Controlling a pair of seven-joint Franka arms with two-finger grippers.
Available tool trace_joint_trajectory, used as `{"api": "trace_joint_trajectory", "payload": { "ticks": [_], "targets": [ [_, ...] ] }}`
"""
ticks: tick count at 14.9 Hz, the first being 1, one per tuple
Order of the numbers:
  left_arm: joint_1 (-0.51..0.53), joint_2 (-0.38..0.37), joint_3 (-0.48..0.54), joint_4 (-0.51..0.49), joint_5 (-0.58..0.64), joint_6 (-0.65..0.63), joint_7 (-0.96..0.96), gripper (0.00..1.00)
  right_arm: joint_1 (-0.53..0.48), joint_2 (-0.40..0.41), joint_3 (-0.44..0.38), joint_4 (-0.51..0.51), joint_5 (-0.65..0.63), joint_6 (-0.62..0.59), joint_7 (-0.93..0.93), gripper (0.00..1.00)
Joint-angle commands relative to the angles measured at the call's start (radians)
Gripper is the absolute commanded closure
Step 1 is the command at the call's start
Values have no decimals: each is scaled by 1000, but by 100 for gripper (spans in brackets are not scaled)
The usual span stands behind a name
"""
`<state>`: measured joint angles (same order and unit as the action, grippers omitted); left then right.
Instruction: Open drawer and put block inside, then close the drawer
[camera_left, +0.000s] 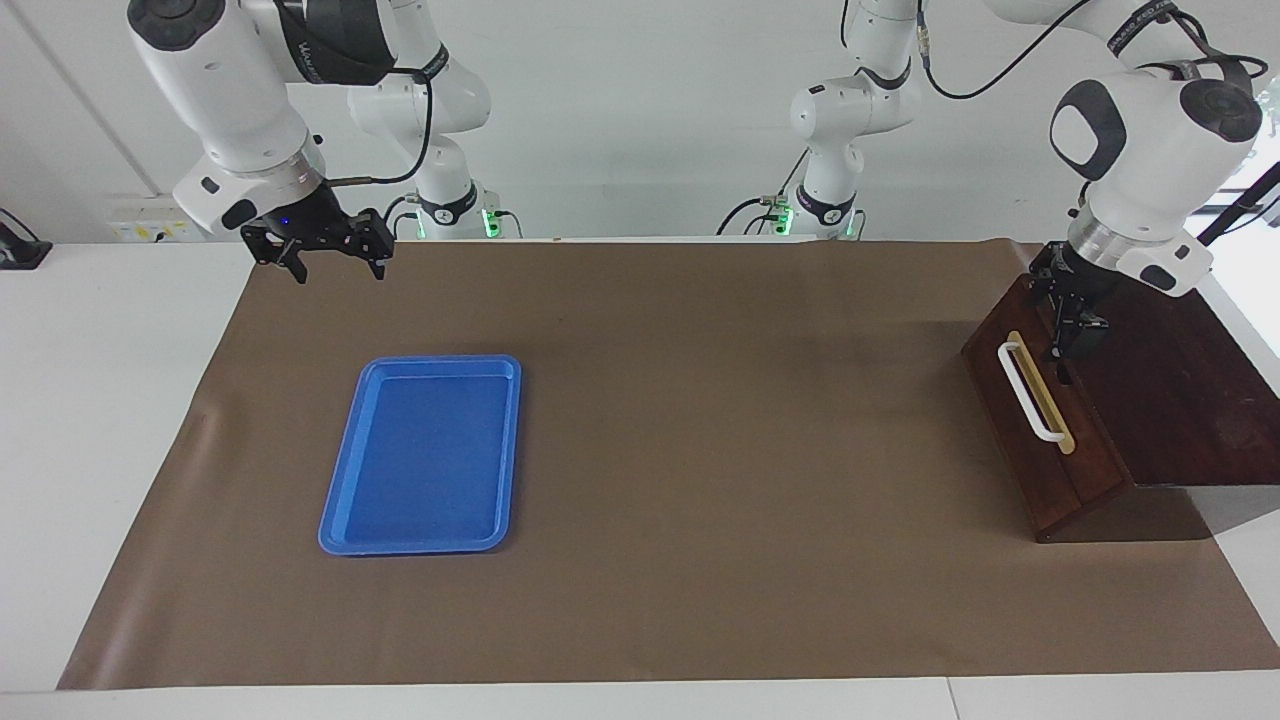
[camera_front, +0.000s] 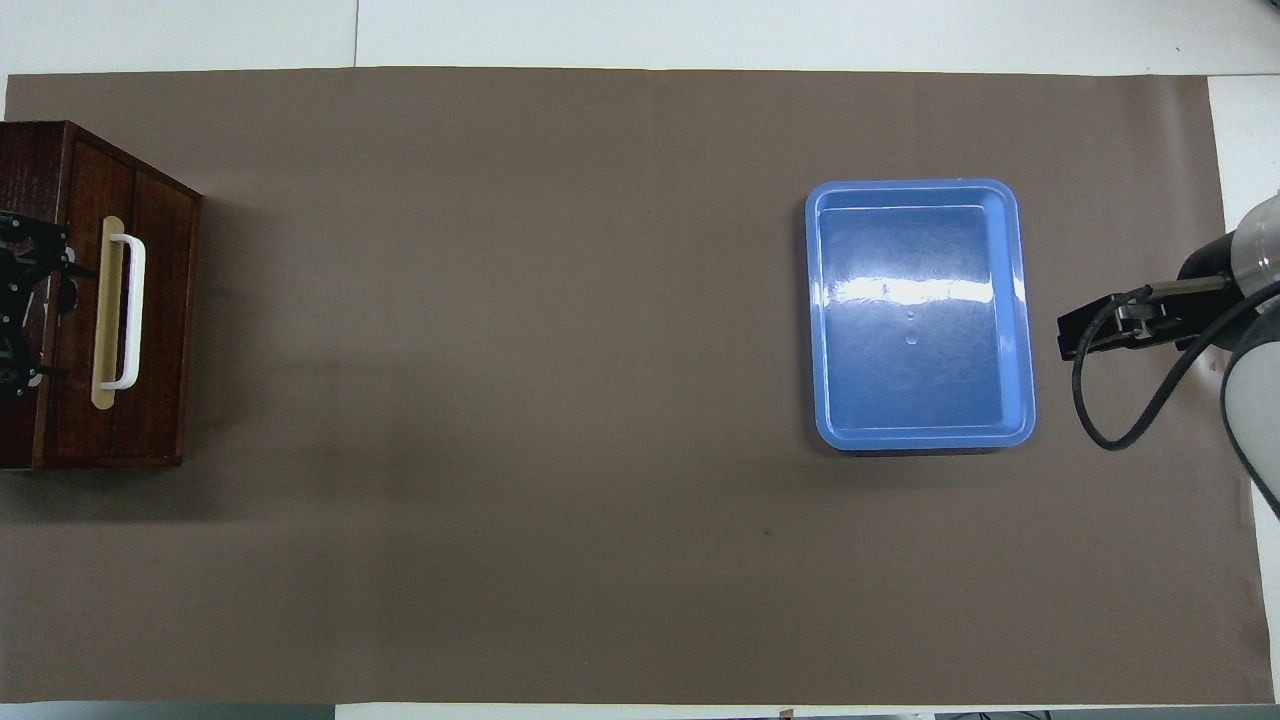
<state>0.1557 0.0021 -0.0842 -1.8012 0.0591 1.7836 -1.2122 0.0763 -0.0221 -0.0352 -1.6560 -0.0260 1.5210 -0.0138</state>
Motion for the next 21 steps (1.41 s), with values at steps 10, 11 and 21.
{"api": "trace_joint_trajectory", "payload": {
  "ticks": [10,11,21],
  "targets": [
    [-108,-1,24,52,-64,-124,955,0,-13,-13,8,-11,1,-13,-26,0],
    [-108,1,21,56,-64,-139,1008,0,-13,-13,8,-11,3,-13,-26,0],
    [-148,20,11,123,-65,-219,1174,0,-13,-13,8,-11,3,-13,-25,0]
  ]
}}
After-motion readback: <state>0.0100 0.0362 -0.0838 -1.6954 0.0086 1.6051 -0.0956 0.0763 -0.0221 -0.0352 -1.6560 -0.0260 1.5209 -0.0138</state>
